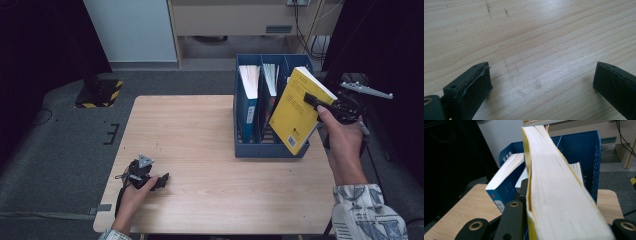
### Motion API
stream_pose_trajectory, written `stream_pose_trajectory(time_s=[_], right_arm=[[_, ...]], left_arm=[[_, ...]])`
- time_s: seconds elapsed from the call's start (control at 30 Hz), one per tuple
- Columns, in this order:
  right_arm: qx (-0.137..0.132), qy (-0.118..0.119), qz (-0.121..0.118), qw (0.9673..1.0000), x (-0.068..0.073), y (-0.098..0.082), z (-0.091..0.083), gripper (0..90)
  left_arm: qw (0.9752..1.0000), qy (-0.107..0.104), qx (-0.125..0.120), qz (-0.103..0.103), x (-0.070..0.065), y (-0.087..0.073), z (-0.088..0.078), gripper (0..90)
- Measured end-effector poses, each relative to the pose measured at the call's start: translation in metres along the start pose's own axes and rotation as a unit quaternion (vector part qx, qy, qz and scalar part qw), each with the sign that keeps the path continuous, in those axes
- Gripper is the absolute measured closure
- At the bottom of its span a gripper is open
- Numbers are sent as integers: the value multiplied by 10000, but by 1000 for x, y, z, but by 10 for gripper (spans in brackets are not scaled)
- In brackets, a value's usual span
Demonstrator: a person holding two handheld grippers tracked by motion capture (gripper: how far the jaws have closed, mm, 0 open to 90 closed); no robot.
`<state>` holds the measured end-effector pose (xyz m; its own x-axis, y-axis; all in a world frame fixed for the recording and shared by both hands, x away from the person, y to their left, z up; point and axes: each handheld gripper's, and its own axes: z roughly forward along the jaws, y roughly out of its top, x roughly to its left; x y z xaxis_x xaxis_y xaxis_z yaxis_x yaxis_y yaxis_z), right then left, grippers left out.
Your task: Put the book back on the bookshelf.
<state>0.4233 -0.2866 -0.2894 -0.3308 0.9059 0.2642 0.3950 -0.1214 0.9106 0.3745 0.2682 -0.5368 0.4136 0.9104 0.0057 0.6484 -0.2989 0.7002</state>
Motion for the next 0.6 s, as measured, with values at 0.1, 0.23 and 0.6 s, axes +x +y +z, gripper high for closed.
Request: stream_pose_trajectory(time_s=[0.1, 0.23, 0.6], right_arm=[[36, -100, -57, 9999, 0, 3, 5, 749], [58, -162, 3, 9999, -3, 5, 12, 749], [166, -319, 113, 9993, -1, 10, 47, 748]], left_arm=[[10000, -3, 1, 4, 0, 0, 0, 8], [10000, -7, 5, 9, 0, 0, 0, 7], [10000, -14, 14, 40, -1, 1, 1, 2]])
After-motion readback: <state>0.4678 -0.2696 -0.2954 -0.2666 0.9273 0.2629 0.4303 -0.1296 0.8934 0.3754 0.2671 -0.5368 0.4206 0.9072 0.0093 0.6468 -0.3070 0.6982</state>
